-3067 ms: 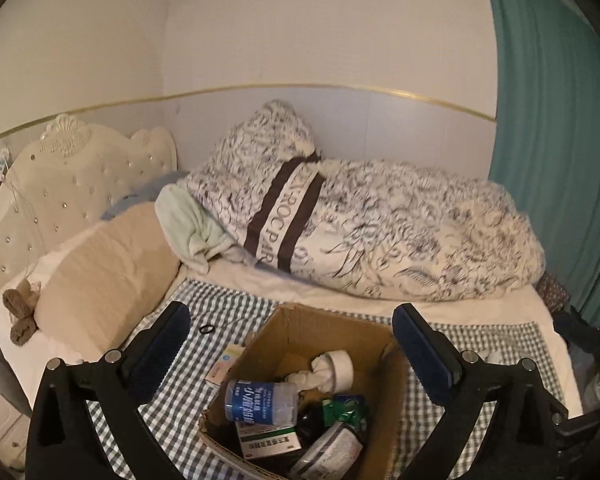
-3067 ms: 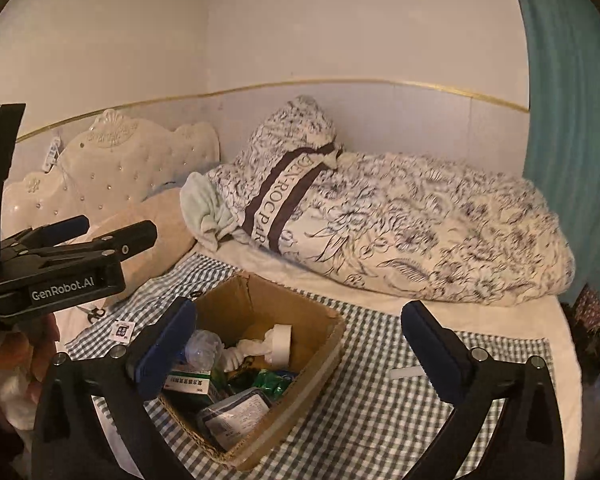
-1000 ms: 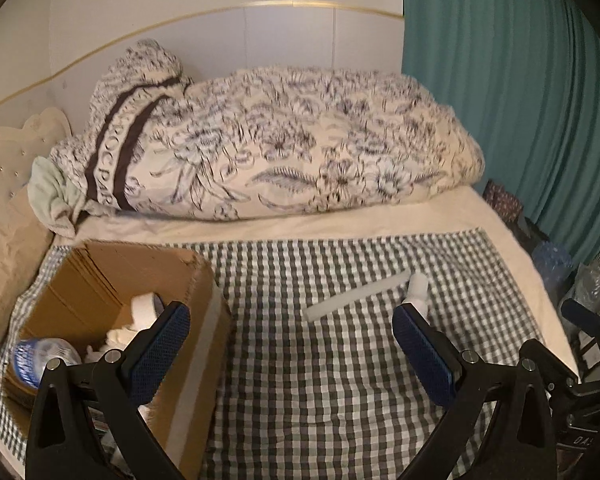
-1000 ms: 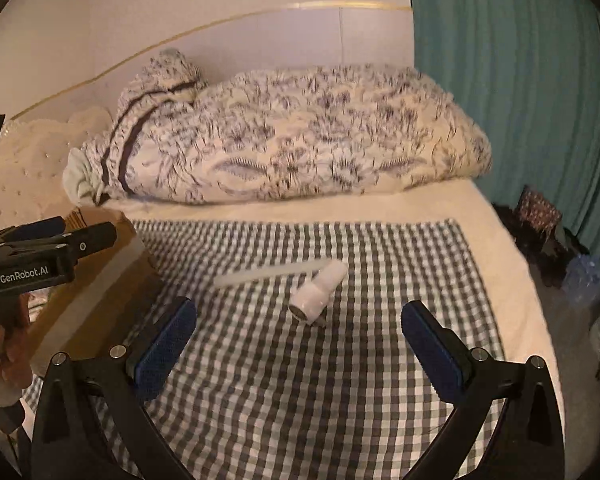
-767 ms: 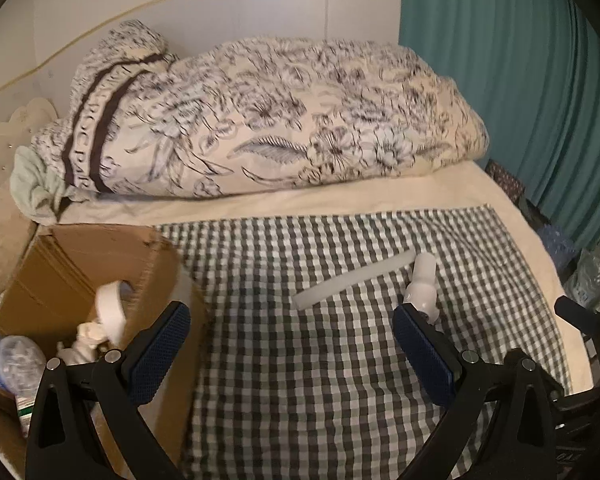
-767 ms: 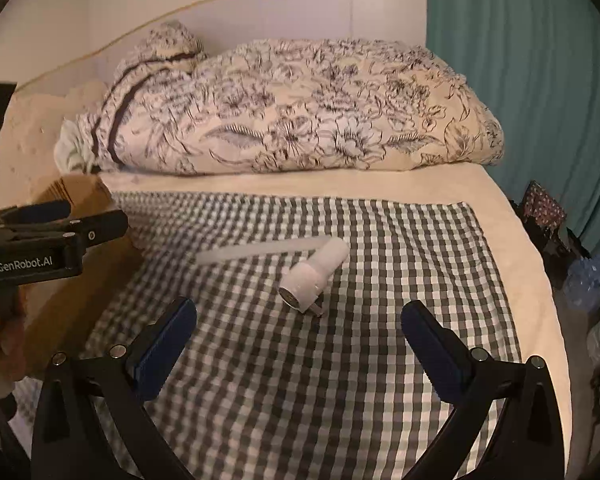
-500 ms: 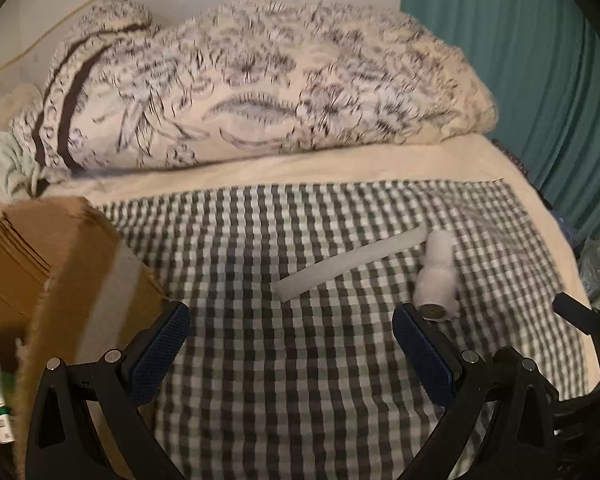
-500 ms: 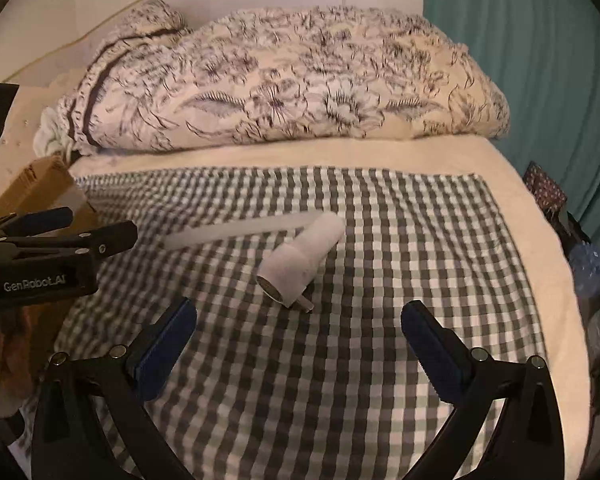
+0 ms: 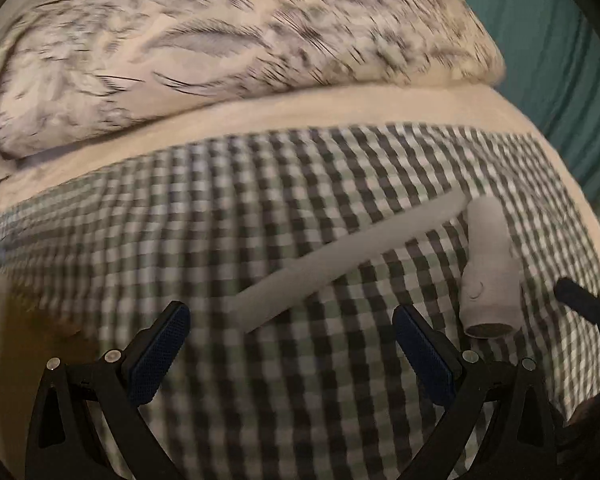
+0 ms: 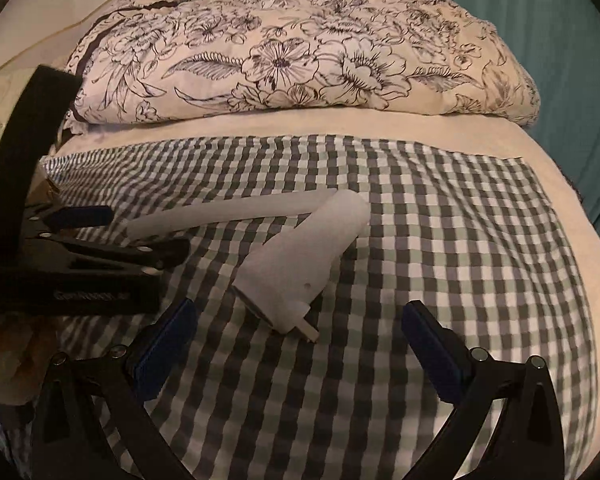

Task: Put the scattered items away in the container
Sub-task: 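Withdraw both open tools from the box toward the white tube and bottle, then grasp white tube with left tool while right tool grasps white bottle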

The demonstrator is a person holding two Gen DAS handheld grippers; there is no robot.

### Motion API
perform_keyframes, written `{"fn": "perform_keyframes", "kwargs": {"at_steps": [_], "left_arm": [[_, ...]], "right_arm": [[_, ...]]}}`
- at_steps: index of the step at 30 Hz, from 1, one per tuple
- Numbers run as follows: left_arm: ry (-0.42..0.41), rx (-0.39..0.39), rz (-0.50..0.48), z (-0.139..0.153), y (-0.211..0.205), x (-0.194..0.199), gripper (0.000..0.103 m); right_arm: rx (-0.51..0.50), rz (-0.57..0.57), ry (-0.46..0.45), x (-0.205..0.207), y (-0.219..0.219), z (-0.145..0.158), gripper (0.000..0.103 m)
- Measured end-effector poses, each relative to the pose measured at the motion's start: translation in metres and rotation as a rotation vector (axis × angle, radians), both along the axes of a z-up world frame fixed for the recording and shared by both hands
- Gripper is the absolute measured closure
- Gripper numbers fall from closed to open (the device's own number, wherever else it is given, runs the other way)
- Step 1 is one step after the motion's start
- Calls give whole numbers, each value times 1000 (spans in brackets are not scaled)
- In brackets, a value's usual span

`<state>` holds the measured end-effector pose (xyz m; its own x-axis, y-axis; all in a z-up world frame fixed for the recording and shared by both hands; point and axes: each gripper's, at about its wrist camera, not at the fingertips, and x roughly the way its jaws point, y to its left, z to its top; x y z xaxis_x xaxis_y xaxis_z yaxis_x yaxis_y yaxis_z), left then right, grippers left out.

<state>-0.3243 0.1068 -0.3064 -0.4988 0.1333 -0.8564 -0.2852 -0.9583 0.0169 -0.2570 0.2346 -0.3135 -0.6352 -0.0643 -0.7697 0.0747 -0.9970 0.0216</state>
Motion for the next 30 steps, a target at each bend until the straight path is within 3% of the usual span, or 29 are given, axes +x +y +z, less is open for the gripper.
{"fn": "perform_keyframes", "kwargs": {"at_steps": [2,9,12,15,18,19,20,22,24,30], "left_arm": [[10,-18,-8,-6,5,-8,0],[-13,59,10,-21,-2,-30,0],[10,60,-4,-22,2,-28,6],[25,75,-15,-20,4,-26,18],[27,97,-31,-17,7,-17,43],[31,102,-38,-16,9,-14,56],[31,102,-44,-15,13,-13,68],[30,107,-50,-13,16,-9,82],[25,124,-43,-11,12,-4,88],[19,141,-32,0,6,10,94]], "right_arm": [[11,-10,-6,-7,0,-6,0],[2,-13,-18,-23,0,-17,0],[6,-25,-10,-28,-3,-20,0],[18,-37,-9,-32,-6,-24,0],[16,-51,-17,-37,-6,-27,0],[13,-55,-18,-37,-5,-28,0],[11,-60,-19,-38,-4,-29,2],[17,-85,-4,-36,-1,-27,18],[-2,-108,14,-32,5,-24,50],[-23,-96,-28,-23,7,-19,51]]}}
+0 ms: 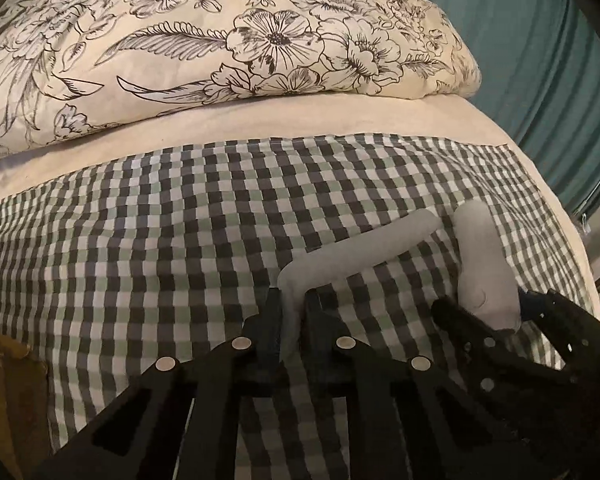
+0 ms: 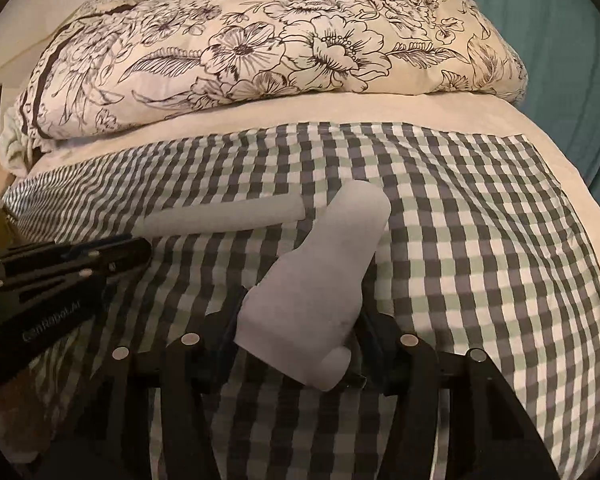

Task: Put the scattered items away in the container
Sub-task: 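Grasp white tube with left tool while right tool grasps white bottle, then lift the white tube and bottle and carry them over the box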

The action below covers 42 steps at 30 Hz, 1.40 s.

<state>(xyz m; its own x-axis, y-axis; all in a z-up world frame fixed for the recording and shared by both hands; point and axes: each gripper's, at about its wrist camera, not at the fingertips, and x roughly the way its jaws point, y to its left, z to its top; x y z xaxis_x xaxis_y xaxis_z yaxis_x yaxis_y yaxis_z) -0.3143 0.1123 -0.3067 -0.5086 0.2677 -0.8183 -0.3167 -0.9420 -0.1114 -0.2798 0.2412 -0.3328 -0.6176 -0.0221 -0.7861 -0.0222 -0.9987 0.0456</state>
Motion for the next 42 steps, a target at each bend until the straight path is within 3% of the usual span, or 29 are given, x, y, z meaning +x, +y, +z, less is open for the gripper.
{"fn": "perform_keyframes", "kwargs": {"at_steps": [10,22,42], "left_arm": [[37,11,2,33,-4,28,94],[136,34,33,100,-14,68,94],[296,52,82,202,-49,167,94]], "right_arm": [[-35,-17,3,35,5,26,51],[-36,-43,76,86,9,90,51],[-35,-24,239,174,-14,197,51]]}}
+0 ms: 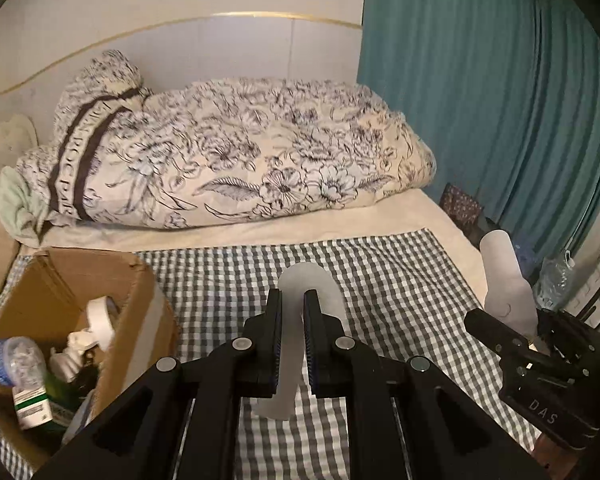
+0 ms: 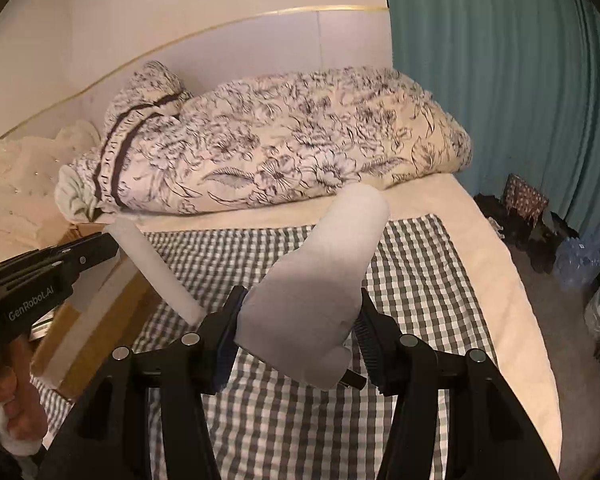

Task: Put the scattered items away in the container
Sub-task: 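Lift the white tube and bottle and carry them over the box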

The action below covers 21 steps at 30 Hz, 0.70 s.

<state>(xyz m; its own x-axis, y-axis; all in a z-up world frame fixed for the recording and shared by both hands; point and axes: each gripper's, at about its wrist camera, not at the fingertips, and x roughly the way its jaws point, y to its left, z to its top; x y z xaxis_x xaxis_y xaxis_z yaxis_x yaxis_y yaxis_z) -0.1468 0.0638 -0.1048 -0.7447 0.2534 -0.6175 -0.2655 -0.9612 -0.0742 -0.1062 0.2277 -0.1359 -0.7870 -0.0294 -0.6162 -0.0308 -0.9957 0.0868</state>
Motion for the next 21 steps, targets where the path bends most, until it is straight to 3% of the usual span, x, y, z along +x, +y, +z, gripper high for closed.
{"fn": "perform_keyframes", "kwargs": {"at_steps": [12,21], "left_arm": [[91,5,31,40,-29,61,94],[122,25,57,55,-55,83,94]], "right_arm": [[4,36,55,48,-24,30,51],[16,69,82,63,-47,45,51]]}}
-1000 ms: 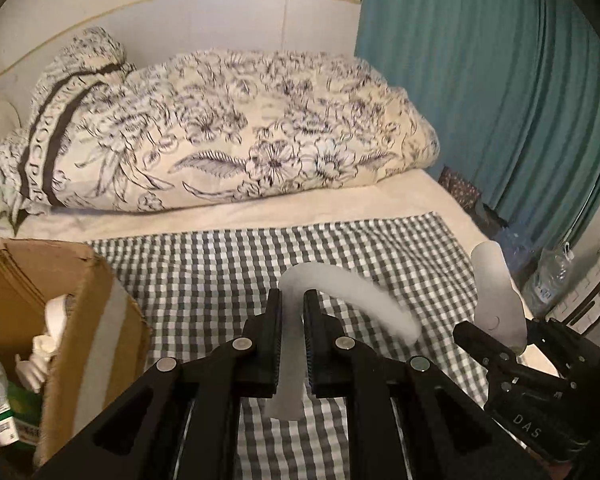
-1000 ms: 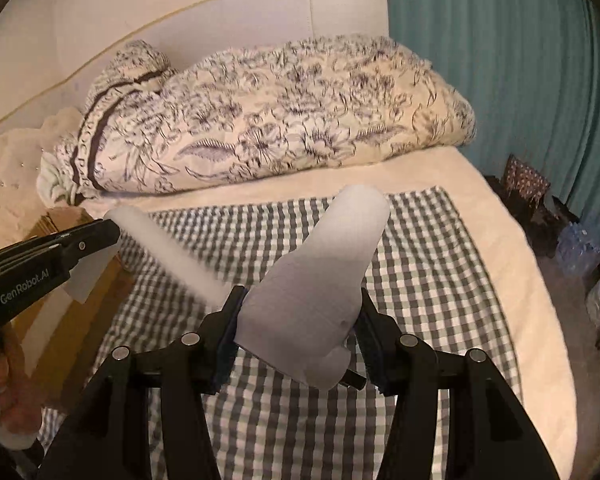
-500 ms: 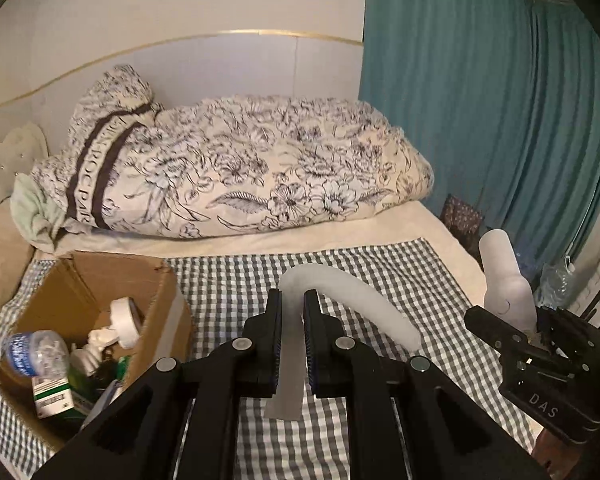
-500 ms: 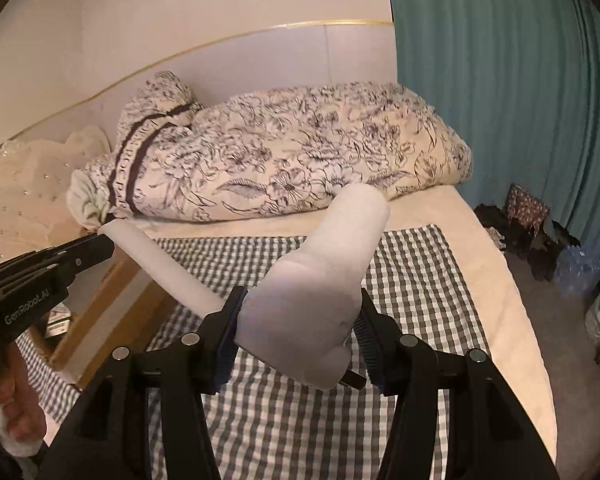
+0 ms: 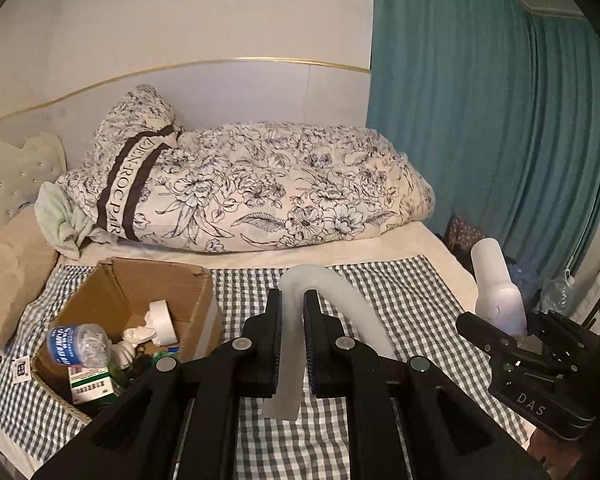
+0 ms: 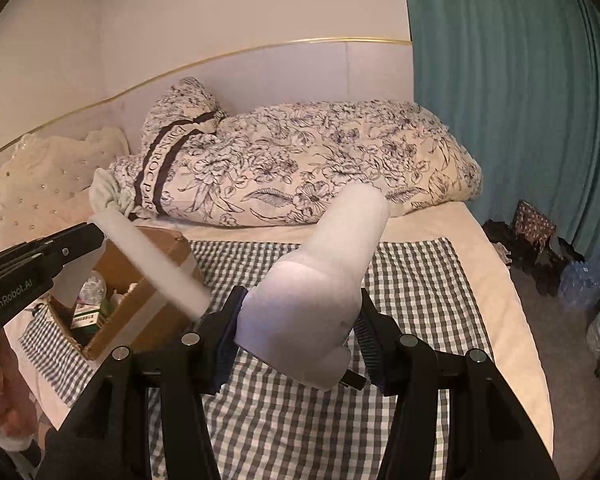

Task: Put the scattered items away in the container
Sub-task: 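Lift the white tube and bottle and carry them over the box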

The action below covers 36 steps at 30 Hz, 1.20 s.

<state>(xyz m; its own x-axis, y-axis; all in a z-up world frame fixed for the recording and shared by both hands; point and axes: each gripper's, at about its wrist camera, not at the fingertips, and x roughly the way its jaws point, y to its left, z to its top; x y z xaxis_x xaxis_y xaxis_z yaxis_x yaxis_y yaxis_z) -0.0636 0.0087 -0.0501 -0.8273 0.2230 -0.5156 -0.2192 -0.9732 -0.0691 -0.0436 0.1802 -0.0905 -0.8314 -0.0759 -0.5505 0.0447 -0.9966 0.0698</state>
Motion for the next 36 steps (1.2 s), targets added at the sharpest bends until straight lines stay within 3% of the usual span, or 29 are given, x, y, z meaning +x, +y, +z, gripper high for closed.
{"fn": "perform_keyframes", "kwargs": {"at_steps": [21,36], "left_arm": [[44,3,149,25,-115,12,94],[23,7,256,20,-197,0,93]], "right_arm": [[13,161,65,-3,-106,40,51],[21,300,53,-31,-193,39,51]]}}
